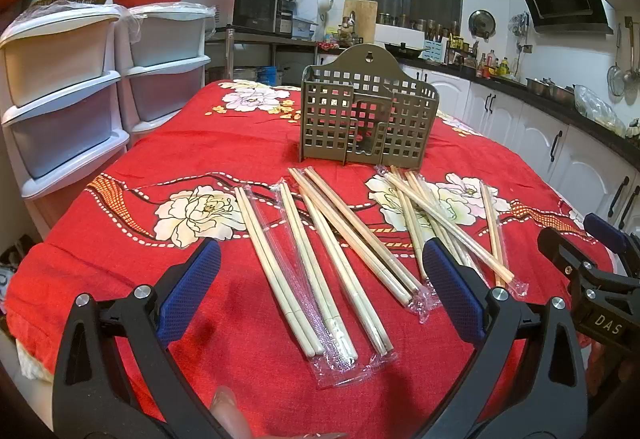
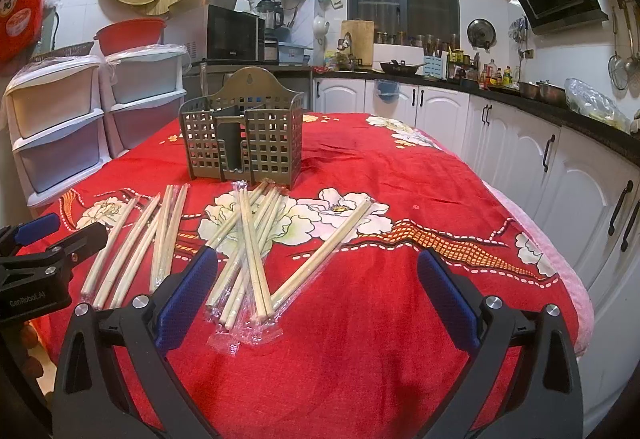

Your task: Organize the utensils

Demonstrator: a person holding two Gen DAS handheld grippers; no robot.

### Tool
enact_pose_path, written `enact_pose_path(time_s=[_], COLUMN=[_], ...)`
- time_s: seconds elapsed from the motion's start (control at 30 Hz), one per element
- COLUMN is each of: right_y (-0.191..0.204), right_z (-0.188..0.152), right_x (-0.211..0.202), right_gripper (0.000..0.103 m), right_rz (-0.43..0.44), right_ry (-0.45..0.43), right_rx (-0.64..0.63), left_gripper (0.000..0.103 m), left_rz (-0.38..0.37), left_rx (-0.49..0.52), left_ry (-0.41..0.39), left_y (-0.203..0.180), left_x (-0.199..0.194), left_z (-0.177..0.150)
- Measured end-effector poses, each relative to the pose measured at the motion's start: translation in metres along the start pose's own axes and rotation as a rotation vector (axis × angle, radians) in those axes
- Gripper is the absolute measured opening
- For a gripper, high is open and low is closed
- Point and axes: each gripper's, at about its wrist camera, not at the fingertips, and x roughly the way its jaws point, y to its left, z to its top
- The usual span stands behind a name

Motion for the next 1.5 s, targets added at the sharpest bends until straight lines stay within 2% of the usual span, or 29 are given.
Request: enact_pose_path(time_s=[0.57, 0.9, 1.23, 1.5], right_y=[0.003, 0.007, 0.026, 0.045], right_z=[0.003, 0.028, 0.059, 0.079], right_x=[0.0, 0.018, 0.048, 0.083], right_gripper=[0.097, 0.097, 0.097, 0.097], right_rz=[0.013, 0.058, 0.159, 0.223], right_ry=[0.005, 0.049, 0.102, 0.15], right_rx=[-0.006, -0.06, -0.115, -0.174], left_gripper=[0.093, 0.093, 0.093, 0.093], left_rz=[0.002, 0.036, 0.075, 0.08], left_rx=[-0.028, -0.087, -0.119, -0.163], left_ry=[0.016, 0.046, 0.105, 0.214], left_y=[0.008, 0.032, 0.063, 0.084], left_x=[0.003, 0.013, 0.033, 0.058], left_z=[0.001, 0.017, 0.042, 0.053])
